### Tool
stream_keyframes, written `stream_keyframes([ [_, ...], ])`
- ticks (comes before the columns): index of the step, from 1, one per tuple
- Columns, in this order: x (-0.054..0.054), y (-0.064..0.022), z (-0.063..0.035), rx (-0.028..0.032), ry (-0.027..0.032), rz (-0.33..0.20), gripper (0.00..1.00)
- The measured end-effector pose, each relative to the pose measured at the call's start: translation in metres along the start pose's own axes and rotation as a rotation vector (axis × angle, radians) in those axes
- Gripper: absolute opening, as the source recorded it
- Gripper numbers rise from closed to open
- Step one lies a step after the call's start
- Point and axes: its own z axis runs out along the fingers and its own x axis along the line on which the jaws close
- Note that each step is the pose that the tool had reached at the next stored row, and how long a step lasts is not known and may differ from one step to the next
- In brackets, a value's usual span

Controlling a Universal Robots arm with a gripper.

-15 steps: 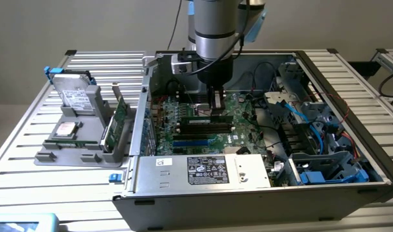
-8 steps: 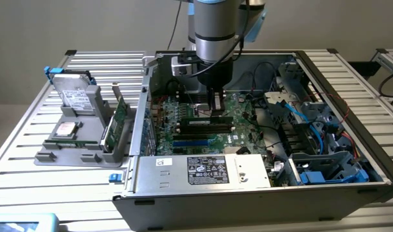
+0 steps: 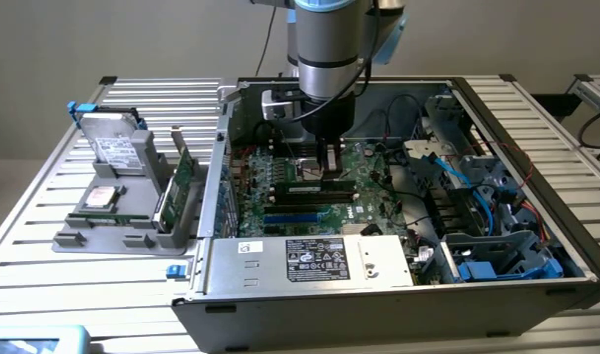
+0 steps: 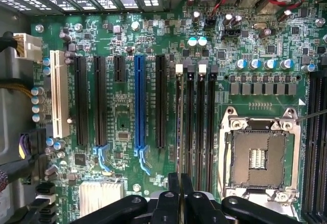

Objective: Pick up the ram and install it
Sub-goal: 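Insert the ram into the slot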

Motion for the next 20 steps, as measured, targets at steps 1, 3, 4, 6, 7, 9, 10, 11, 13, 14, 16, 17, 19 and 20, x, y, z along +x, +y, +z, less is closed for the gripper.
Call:
stream_keyframes([
  [1,0.0000,0.0000,0.0005,0.0000,0.0001,0.000,0.13],
  [3,-0.0002,0.0001,0.0016,0.0000,0.0000,0.000,0.13],
  [4,-0.0002,0.0002,0.0019,0.0000,0.0000,0.000,0.13],
  [6,-0.0002,0.0002,0.0022,-0.0002,0.0004,0.000,0.13],
  [7,-0.0002,0.0002,0.0025,-0.0001,0.0002,0.000,0.13],
  [9,-0.0012,0.0003,0.0029,0.0000,-0.0001,0.000,0.13],
  [10,-0.0019,0.0003,0.0030,0.0000,-0.0001,0.000,0.13],
  [11,-0.0022,0.0003,0.0033,0.0000,-0.0002,0.000,0.13],
  [13,-0.0023,0.0004,0.0037,-0.0001,0.0002,0.000,0.13],
  [14,-0.0023,0.0005,0.0038,-0.0001,0.0002,0.000,0.13],
  [16,-0.0024,0.0008,0.0041,0.0000,0.0001,0.000,0.13],
  [17,-0.0024,0.0009,0.0042,0.0002,0.0002,0.000,0.13],
  [19,-0.0024,0.0009,0.0043,0.0004,0.0001,-0.001,0.13],
  [20,-0.0024,0.0009,0.0044,0.0006,0.0000,-0.001,0.13],
])
